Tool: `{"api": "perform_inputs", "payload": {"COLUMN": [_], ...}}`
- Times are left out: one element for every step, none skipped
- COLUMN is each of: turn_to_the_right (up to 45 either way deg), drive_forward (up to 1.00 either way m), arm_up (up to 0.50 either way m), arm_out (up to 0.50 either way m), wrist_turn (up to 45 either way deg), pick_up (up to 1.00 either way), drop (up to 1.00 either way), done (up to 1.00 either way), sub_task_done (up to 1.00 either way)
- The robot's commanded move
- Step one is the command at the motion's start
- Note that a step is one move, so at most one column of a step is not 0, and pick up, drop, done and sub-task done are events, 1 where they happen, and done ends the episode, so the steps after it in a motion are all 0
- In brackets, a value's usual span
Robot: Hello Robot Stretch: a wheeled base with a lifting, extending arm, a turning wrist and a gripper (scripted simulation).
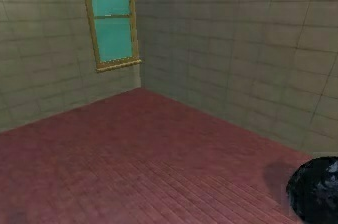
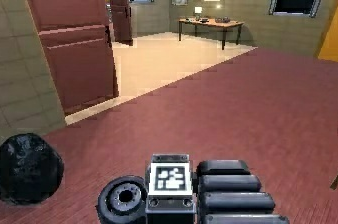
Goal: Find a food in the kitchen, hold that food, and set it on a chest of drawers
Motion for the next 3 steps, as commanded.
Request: {"api": "perform_inputs", "payload": {"turn_to_the_right": [45.0,39.0,0.0], "drive_forward": [0.0,0.0,1.0], "arm_up": [0.0,0.0,0.0], "arm_out": [0.0,0.0,0.0], "wrist_turn": [0.0,0.0,0.0], "pick_up": [0.0,0.0,0.0], "drop": [0.0,0.0,0.0], "done": [0.0,0.0,0.0], "sub_task_done": [0.0,0.0,0.0]}}
